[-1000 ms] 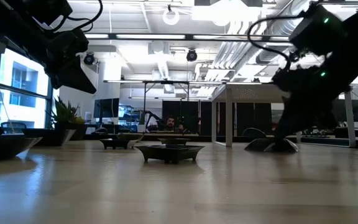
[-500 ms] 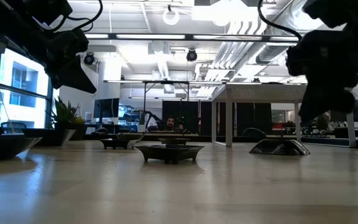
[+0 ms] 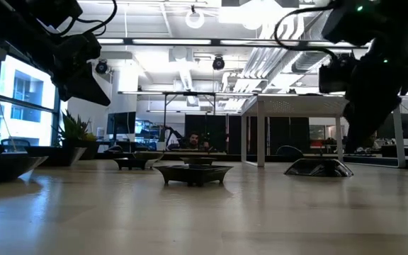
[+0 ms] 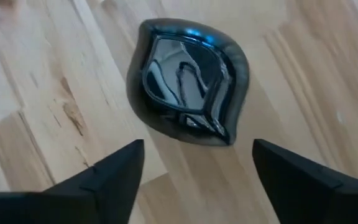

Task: Pick & Place Mini shaped plates
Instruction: Put the leaf-shaped plate on the shelf

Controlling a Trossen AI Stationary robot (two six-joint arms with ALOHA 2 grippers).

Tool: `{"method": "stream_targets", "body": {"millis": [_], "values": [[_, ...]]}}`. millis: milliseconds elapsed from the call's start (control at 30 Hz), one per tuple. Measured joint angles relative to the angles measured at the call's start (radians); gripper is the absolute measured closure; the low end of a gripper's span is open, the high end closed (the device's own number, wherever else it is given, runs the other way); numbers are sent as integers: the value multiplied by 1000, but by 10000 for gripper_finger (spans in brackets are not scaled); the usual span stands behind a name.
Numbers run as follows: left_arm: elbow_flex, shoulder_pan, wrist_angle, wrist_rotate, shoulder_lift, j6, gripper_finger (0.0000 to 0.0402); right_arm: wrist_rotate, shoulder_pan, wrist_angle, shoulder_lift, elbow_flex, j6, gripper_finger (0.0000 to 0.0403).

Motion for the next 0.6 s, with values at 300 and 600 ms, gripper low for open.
{"method": "stream_targets", "body": {"millis": [300,600], "values": [[0,0,-1,18,0,-17,401,-29,-65,117,140,0,-309,87],[0,0,-2,18,0,-31,401,-60,-68,175,219,3,-331,92]]}}
